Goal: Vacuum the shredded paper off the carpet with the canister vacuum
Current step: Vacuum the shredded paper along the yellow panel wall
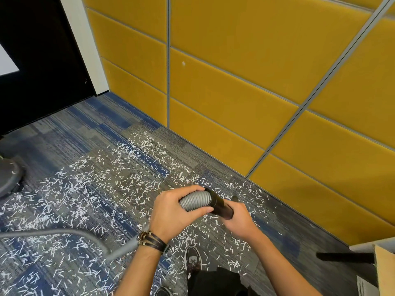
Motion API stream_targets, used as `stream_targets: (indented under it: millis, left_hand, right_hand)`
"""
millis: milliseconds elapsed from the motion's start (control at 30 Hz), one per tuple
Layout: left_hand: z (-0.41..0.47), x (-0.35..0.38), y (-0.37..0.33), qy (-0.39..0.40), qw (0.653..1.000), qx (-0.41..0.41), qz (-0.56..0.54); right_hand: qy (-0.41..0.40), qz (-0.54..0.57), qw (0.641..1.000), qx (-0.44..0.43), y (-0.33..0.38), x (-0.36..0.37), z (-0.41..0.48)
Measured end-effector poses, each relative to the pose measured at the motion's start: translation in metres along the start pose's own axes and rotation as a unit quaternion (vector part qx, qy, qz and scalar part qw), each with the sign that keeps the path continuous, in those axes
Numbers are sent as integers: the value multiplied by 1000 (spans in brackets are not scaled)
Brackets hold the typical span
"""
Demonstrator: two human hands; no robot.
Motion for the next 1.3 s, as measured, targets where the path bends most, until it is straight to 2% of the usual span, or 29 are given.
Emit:
stream_targets:
  millis: [333,567,700,867,1100,1300]
  left_hand:
    - [-12,6,5,32,999,-9,-22]
    - [-9,-10,3,-30,1000,-2,-1]
    - [-5,-9,1,-16,1000,7,26]
    - [6,-4,6,9,1000,-2,7]
    - [29,-3,-9,-17,999,21,18]
    - [49,7,-15,5,999,32,37]
  right_hand:
    - [-4,-12,1000,-3,-8,10,-17]
    - [8,-26,1000,-7,11,3,4]
    - [20,-5,1000,-12,15,8,16]
    - [7,6,1000,-14,10,9,18]
    - [-14,2,1000,-15,3,-12,33]
    - [-12,15,1000,-9,-3,-19,54]
Point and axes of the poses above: each hand's wrist, its own z-axis towards the middle knuckle, its own x-axis out of the palm, y = z × x, the point moved 6 cm from there along z, towards the middle knuckle, and after that the axes turned 4 degrees about -z, right-handed, at the moved point
